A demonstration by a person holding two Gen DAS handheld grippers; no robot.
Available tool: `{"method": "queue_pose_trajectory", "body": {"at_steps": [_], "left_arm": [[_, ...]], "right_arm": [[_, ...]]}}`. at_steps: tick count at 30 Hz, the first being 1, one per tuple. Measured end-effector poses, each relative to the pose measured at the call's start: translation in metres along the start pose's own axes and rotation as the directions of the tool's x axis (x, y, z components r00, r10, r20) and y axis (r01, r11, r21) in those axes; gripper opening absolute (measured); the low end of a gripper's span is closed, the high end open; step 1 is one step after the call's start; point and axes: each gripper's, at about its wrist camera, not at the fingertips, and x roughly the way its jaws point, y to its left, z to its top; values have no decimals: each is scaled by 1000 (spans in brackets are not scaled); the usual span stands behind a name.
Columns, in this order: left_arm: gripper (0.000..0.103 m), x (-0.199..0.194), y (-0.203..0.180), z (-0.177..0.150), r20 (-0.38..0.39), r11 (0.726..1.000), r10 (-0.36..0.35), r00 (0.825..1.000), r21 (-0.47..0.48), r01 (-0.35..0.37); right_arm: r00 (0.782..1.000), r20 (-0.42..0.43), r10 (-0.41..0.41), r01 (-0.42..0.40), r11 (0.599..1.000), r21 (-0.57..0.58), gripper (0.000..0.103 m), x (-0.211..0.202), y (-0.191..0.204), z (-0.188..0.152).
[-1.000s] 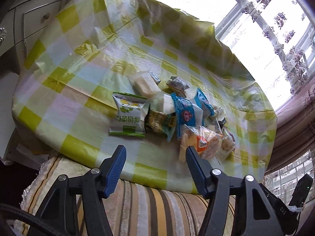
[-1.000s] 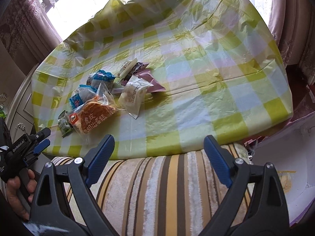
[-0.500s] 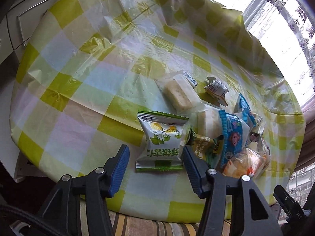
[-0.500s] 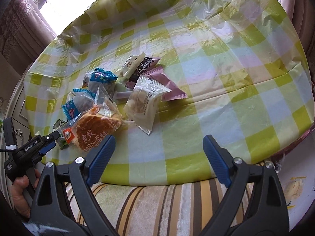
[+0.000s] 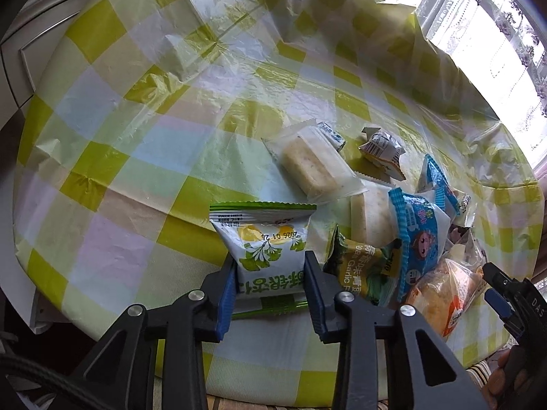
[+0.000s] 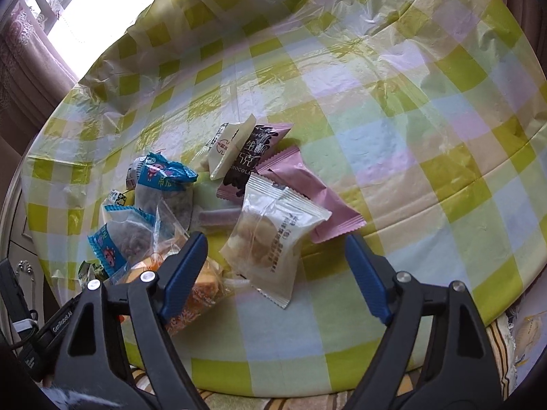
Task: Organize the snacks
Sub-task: 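Grasp the white-green printed packet with the left gripper while the right grasps a white pastry packet, then carry the white-green packet with the left gripper while the right carries the pastry packet to the box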
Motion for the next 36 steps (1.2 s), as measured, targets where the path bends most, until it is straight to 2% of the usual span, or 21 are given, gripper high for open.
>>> {"method": "queue_pose_trajectory", "body": {"at_steps": [2, 5, 6, 7, 13, 22, 31, 36], "left_arm": [[37, -3, 0, -1, 15, 1000, 1, 1000, -1, -1], [36, -6, 1, -1, 30, 1000, -4, 1000, -6, 4], [36, -7, 2, -1, 34, 1000, -5, 999, -8, 5], [36, -9, 3, -1, 40, 1000, -6, 999, -11, 7], [36, -21, 5, -4, 82, 1000, -12, 997, -26, 14], [36, -45, 0, -5, 148, 999, -18, 989, -26, 22], [36, -68, -21, -14, 186, 999, -35, 982, 15, 33], [36, -76, -43, -21, 180, 996, -74, 981, 62, 64]], "right_arm": [[1000, 0, -16, 16, 1000, 5, 81, 6, 3, 2], [1000, 0, -29, 29, 999, 16, 71, 14, 5, 5], [1000, -7, -24, 24, 1000, 18, 65, 17, 5, 6], [1000, -22, -17, 18, 1000, 17, 50, 19, 5, 6], [1000, -24, -10, 10, 1000, 13, 48, 17, 4, 1], [1000, 12, 28, -28, 999, 23, 47, -11, -6, -6], [997, 28, 70, -71, 997, 33, 47, -37, -23, -13], [996, 34, 88, -90, 995, 43, 47, -53, -37, -18]]}}
